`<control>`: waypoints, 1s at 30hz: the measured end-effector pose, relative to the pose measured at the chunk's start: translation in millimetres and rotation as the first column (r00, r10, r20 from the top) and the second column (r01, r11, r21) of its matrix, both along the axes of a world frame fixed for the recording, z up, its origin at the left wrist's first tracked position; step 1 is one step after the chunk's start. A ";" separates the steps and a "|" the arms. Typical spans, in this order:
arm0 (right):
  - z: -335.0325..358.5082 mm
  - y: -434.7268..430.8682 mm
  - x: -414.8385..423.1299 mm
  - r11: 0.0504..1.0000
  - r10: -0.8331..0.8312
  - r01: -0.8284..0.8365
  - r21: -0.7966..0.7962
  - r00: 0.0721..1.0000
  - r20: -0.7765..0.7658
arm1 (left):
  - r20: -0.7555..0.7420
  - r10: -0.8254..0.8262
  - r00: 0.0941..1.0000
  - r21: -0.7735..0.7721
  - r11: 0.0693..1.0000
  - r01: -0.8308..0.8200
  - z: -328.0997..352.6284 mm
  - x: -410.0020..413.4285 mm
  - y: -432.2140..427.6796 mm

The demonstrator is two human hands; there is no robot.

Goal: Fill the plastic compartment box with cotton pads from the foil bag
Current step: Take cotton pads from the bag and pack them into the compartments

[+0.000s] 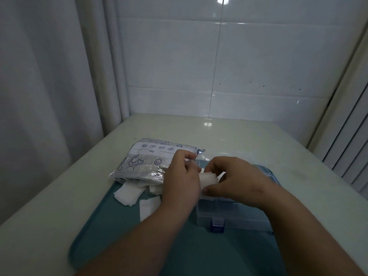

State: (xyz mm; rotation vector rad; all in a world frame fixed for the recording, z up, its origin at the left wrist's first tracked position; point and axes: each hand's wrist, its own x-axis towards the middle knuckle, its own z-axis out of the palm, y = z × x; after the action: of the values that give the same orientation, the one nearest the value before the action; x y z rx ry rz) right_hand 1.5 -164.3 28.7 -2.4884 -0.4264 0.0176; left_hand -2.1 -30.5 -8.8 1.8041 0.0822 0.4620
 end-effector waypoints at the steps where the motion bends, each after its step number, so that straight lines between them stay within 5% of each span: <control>1: 0.4 0.0 -0.2 1.000 -0.004 0.004 0.005 1.000 -0.003 | -0.002 0.001 1.000 0.003 1.000 -0.001 -0.6 0.1 0.2; 11: 11.6 -2.4 -4.7 0.985 -0.051 0.061 0.158 0.996 -0.068 | 0.036 -0.008 0.999 -0.014 1.000 0.008 4.4 -3.5 -0.7; 15: 8.5 1.1 -6.7 0.996 -0.022 0.035 0.080 0.987 -0.159 | 0.013 0.014 1.000 0.025 1.000 -0.015 1.4 0.0 0.9; 19: 6.9 0.2 -5.5 0.993 -0.044 0.038 -0.111 0.998 -0.048 | -0.005 -0.030 1.000 -0.051 0.998 0.030 4.6 -3.1 -0.6; 30: 5.1 5.9 -7.7 0.995 -0.004 0.000 -0.100 0.999 -0.041 | 0.008 -0.022 1.000 -0.057 0.998 0.022 3.6 -2.3 -1.3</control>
State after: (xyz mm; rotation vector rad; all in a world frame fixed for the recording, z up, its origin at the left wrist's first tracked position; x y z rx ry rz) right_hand -6.2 -158.4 33.8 -2.5818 -0.4148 0.0918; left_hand -4.4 -31.8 -5.2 1.7457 0.0700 0.4459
